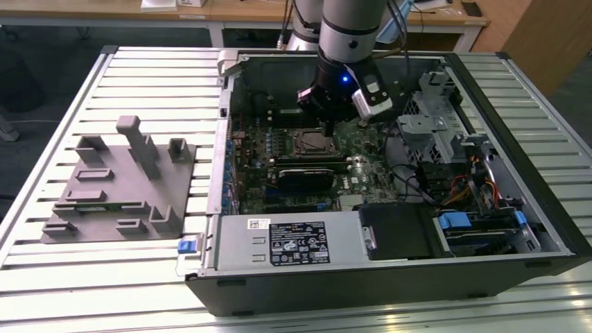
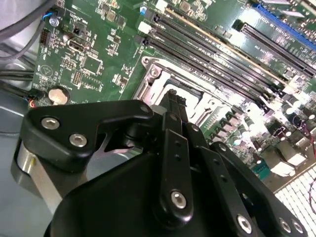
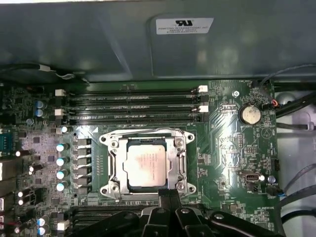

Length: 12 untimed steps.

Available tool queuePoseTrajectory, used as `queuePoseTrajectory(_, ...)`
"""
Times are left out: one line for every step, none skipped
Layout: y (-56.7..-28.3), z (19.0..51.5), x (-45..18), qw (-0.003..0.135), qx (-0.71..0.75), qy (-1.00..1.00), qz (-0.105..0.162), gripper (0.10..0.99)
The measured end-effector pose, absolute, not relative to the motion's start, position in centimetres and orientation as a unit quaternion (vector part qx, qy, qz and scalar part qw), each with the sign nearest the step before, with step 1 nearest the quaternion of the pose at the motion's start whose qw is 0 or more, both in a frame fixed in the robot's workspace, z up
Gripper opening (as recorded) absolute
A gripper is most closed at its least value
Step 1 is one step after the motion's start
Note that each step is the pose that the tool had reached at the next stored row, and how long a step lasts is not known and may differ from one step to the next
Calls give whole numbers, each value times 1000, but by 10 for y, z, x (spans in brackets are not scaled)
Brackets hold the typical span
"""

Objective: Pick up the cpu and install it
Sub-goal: 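Install the second cpu locking lever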

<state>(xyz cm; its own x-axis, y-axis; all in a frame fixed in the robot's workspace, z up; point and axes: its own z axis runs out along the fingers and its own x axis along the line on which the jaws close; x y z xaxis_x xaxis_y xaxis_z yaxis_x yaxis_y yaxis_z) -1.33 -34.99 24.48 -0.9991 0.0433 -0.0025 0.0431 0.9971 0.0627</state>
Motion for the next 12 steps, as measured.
queuePoseTrajectory(-350,245,-13,2,22,999,31,106)
queuePoseTrajectory(-350,245,-13,2,22,999,31,106)
queuePoseTrajectory(-350,245,-13,2,22,999,31,106)
queuePoseTrajectory(-350,245,-13,2,22,999,31,106)
queuePoseTrajectory(-350,245,-13,2,22,999,31,106)
queuePoseTrajectory(-351,245,-13,2,22,999,31,106)
queuePoseTrajectory(-351,245,-13,2,22,999,31,106)
queuePoseTrajectory(-352,245,-13,2,22,999,31,106)
queuePoseTrajectory(-353,245,-14,2,22,999,31,106)
queuePoseTrajectory(-354,245,-14,2,22,999,31,106)
queuePoseTrajectory(-356,245,-14,2,22,999,31,106)
queuePoseTrajectory(-358,245,-14,2,22,999,31,106)
